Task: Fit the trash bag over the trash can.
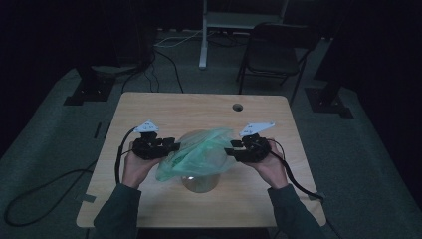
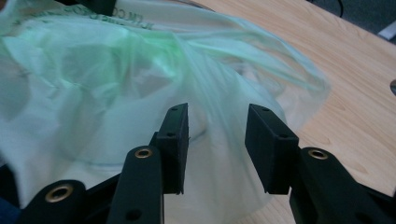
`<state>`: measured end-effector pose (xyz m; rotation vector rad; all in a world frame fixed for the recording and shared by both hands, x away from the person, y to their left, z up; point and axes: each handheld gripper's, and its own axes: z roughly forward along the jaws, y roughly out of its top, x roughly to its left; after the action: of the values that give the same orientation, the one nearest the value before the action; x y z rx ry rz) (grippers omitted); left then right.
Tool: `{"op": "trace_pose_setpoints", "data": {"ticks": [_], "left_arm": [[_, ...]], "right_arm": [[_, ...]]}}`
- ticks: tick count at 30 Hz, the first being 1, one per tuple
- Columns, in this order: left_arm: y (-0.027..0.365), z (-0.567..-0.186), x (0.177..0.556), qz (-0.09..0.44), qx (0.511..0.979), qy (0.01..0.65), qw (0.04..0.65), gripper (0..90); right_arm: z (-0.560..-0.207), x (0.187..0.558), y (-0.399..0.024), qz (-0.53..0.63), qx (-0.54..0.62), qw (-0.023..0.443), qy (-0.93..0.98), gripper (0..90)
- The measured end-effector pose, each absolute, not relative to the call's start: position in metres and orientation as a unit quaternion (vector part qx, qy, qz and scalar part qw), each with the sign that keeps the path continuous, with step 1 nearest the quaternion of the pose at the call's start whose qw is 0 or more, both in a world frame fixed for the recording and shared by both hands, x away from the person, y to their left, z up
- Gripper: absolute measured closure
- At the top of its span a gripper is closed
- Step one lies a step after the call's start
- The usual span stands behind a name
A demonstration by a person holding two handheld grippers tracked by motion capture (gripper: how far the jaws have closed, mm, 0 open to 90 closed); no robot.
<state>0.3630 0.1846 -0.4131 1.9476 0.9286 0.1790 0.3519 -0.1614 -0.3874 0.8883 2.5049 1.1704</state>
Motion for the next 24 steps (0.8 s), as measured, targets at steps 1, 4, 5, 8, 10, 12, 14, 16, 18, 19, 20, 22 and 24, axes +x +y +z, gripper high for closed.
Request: {"op": "trace_pose_setpoints", "data": {"ticks": [1,4,5,8,10,12,14,16,18,19,20,22,24], "left_arm": [[0.185,-0.413,0.363,0.072,0.792,0.378,0.474,65.6],[0.186,-0.412,0.364,0.072,0.787,0.378,0.482,74.8],[0.187,-0.411,0.364,0.074,0.786,0.378,0.484,77.1],[0.187,-0.409,0.365,0.084,0.779,0.379,0.492,83.5],[0.188,-0.408,0.367,0.091,0.776,0.387,0.490,86.9],[0.189,-0.409,0.371,0.094,0.771,0.394,0.492,88.6],[0.189,-0.410,0.375,0.098,0.767,0.399,0.493,89.2],[0.190,-0.410,0.380,0.099,0.763,0.406,0.493,89.4],[0.190,-0.411,0.385,0.098,0.760,0.411,0.494,89.4],[0.189,-0.412,0.387,0.096,0.758,0.415,0.494,89.3],[0.189,-0.413,0.391,0.095,0.757,0.419,0.493,89.3],[0.188,-0.417,0.396,0.093,0.757,0.425,0.488,89.4],[0.187,-0.420,0.399,0.087,0.757,0.429,0.486,89.4]], "right_arm": [[-0.389,0.354,-0.162,0.400,0.306,0.117,0.856,58.9],[-0.392,0.359,-0.167,0.415,0.316,0.090,0.849,66.0],[-0.392,0.360,-0.168,0.417,0.317,0.084,0.848,68.8],[-0.394,0.361,-0.169,0.407,0.321,0.083,0.851,80.2],[-0.395,0.361,-0.169,0.402,0.320,0.085,0.854,85.0],[-0.395,0.360,-0.168,0.399,0.317,0.088,0.856,88.3],[-0.395,0.359,-0.168,0.396,0.316,0.092,0.857,89.6],[-0.395,0.358,-0.168,0.394,0.315,0.092,0.859,89.7],[-0.396,0.358,-0.168,0.390,0.314,0.091,0.861,89.7],[-0.396,0.357,-0.169,0.389,0.313,0.091,0.862,89.7],[-0.397,0.357,-0.169,0.388,0.312,0.090,0.863,89.7],[-0.399,0.355,-0.168,0.384,0.310,0.088,0.865,89.7],[-0.401,0.353,-0.168,0.380,0.309,0.085,0.868,89.7]]}}
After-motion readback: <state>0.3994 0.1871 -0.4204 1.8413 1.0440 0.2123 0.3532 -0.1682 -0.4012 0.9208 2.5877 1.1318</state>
